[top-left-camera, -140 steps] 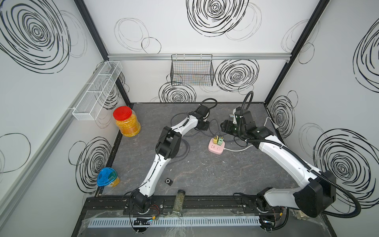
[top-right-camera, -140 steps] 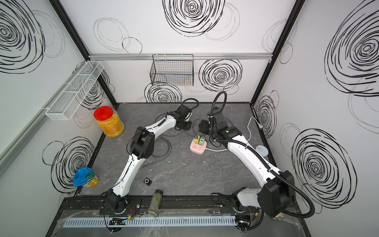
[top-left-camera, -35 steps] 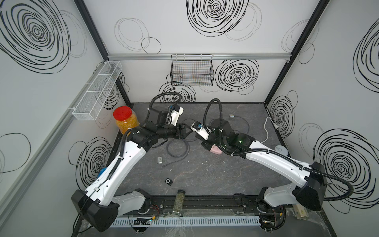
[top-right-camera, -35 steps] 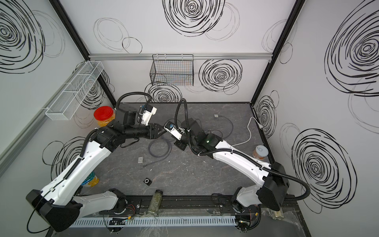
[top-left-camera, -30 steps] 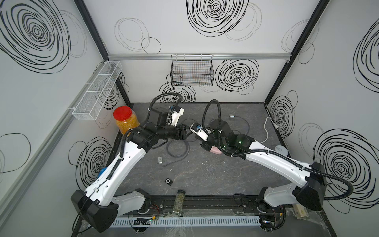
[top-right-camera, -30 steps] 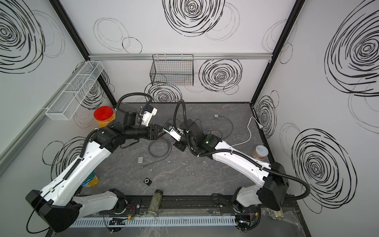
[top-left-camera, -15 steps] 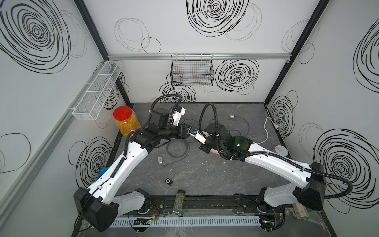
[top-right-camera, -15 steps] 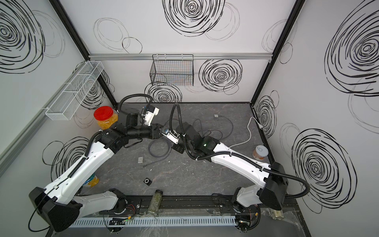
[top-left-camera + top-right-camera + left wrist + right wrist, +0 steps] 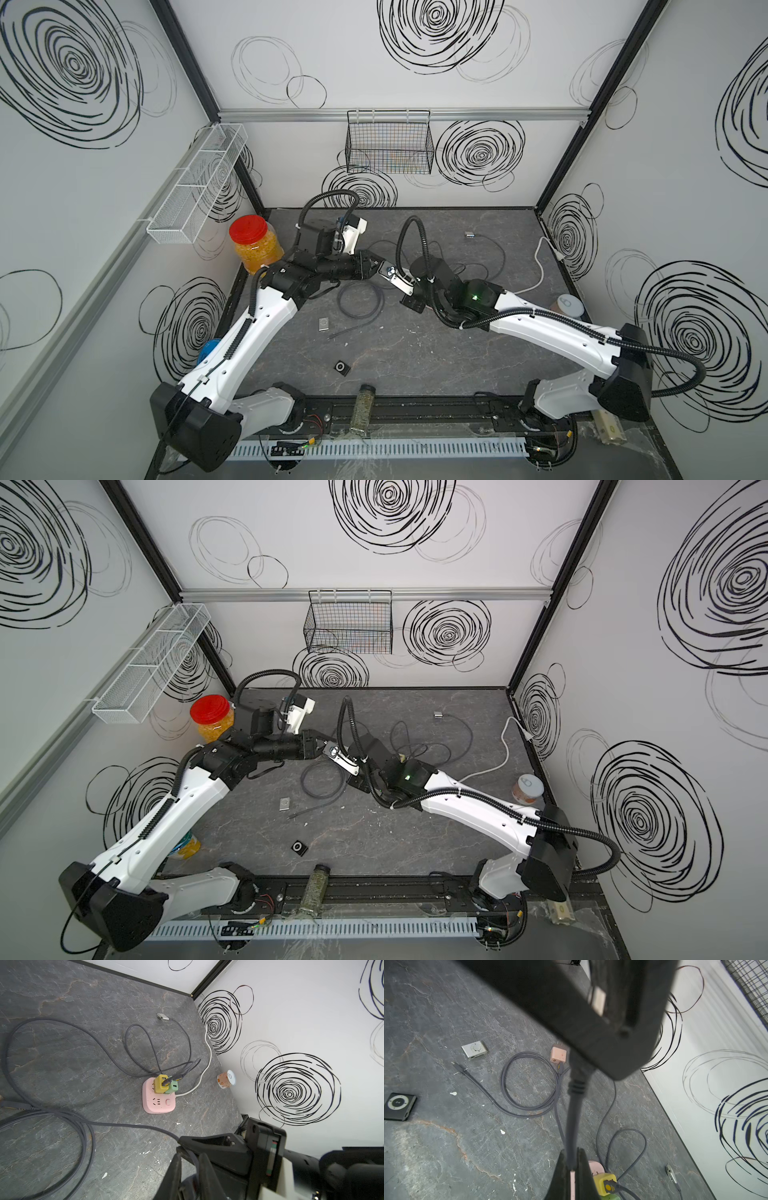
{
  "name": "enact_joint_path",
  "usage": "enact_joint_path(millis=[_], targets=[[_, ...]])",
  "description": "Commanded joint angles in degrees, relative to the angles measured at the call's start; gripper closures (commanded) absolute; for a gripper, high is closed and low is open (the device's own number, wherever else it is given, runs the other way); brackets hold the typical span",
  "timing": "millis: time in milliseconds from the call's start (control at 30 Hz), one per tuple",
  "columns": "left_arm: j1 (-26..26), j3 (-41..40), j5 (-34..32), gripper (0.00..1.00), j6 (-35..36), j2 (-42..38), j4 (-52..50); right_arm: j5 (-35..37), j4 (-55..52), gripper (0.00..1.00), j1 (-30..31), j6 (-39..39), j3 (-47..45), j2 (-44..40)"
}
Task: Charge mp3
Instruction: Pick up the charging cable from the center of the board.
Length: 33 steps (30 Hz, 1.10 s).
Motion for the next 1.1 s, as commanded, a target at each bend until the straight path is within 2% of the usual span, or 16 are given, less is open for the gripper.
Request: enact_joint_path(millis=[0, 500, 633, 700, 767, 833, 867, 933, 1000, 1067], targets=[[0.3, -0.66, 2.23, 0.81, -0.63, -1.38, 3.23, 2.89, -0.98, 1.0, 0.5, -0.98, -0.42, 0.34], [-0.29, -4.02, 2.7, 0.86, -0.77, -3.42, 3.44, 7.48, 1.18, 1.0, 1.95, -1.44, -1.02, 0.2], [-0.73, -4.0, 1.48, 0.9, -0.15, -3.5, 3.55, 8.18, 1.64, 0.98, 2.08, 0.45, -0.92, -0.14], [-0.74, -4.11, 0.98, 0.91, 0.42, -3.69, 3.4, 9.48, 1.49, 0.79, 2.08, 3.26, -0.51, -0.78], [-0.38, -4.32, -0.23, 0.92, 1.11, -4.24, 3.31, 9.94, 1.05, 0.67, 1.78, 6.69, -0.1, -2.06], [0.1, -5.34, -0.52, 0.92, 0.88, -5.05, 4.79, 9.28, 1.92, 0.43, 0.79, 10.24, -0.64, -4.26], [0.48, -6.12, -0.59, 0.93, 0.26, -5.54, 6.08, 7.59, 2.5, 0.37, -0.12, 12.8, -1.16, -5.91], [1.05, -7.77, -1.06, 0.93, -1.48, -6.53, 8.73, 2.53, 3.63, 0.3, -2.58, 19.42, -2.72, -9.68], [1.46, -9.51, -1.86, 0.92, -3.58, -7.57, 11.5, -4.81, 6.74, 0.29, -6.1, 28.08, -5.93, -14.75], [1.52, -11.58, -3.13, 0.92, -6.47, -9.04, 15.48, -15.03, 14.9, 0.28, -10.88, 39.68, -13.09, -21.81]])
